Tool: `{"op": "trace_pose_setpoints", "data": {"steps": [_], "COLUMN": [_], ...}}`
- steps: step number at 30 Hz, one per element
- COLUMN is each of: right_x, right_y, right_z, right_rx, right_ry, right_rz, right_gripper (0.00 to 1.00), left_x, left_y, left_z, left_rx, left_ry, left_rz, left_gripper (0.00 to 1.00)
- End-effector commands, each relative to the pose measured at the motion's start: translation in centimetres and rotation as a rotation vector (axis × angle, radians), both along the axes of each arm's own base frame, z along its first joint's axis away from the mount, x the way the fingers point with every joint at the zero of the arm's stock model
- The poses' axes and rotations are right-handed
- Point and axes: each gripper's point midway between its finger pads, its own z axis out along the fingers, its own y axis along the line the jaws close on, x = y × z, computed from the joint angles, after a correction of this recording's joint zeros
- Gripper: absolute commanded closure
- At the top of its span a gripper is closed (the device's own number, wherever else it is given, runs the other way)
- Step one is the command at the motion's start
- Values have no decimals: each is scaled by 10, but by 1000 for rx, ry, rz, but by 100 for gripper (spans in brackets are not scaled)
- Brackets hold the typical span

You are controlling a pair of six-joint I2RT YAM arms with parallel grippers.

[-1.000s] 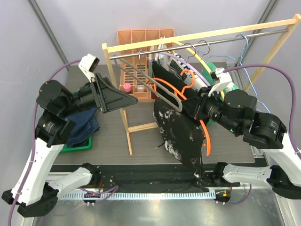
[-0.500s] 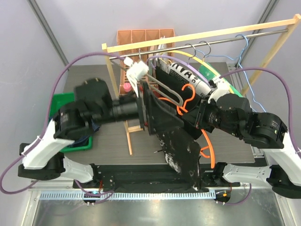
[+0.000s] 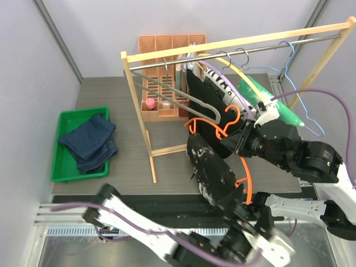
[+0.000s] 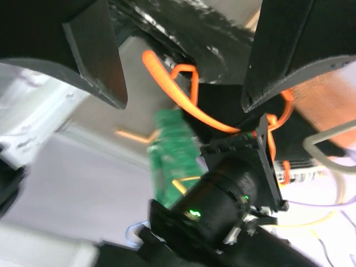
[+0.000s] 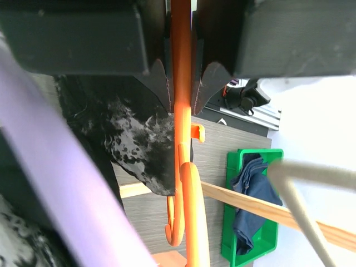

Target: Remove the trousers from the hanger

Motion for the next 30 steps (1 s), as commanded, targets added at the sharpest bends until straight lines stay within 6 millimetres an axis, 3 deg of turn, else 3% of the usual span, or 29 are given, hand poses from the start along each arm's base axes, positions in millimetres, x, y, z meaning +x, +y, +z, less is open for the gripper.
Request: {"op": "trace_pose_setpoints", "data": {"steps": [1, 2, 5, 9, 11, 12, 15, 16, 18, 19, 25, 28, 30], "right_x": [11, 13, 14, 12, 13, 12, 11, 11, 13, 13, 19, 23, 25], "right_y": [8, 6, 4, 0, -2, -2, -2, -2, 0, 1, 11, 18, 24], "right_z": [44, 47, 49, 60, 61, 63, 61, 61, 56, 55, 43, 37, 31], "right_rx": [243, 256, 256, 279, 260, 258, 235, 234, 218, 213, 206, 200, 198], "right_ry": [-87, -103, -130, -170, -187, -194, -212, -217, -221, -222, -209, -200, -184], "right_rz": [-66, -84, -84, -73, -66, -56, -40, -40, -34, -31, -31, -31, -29], "right_gripper": [99, 99, 99, 99, 99, 99, 99, 99, 99, 99, 99, 99, 99], "left_x": [17, 8, 3, 9, 14, 24, 44, 55, 67, 77, 125, 155, 171], "left_y": [55, 42, 36, 45, 51, 66, 88, 106, 120, 138, 189, 201, 209], "left_z": [-27, -41, -34, -24, -28, -15, -15, -2, -5, 4, -21, -42, -46], "left_rx": [15, 61, 12, -30, -10, -32, 10, -9, 34, 41, 205, 359, 370], "left_ry": [328, 301, 336, 366, 353, 368, 336, 349, 319, 315, 217, 144, 148], "left_rz": [274, 273, 244, 245, 254, 256, 285, 285, 304, 308, 426, 549, 612], "left_gripper": [17, 17, 18, 24, 21, 16, 7, 5, 0, 0, 0, 0, 0]}}
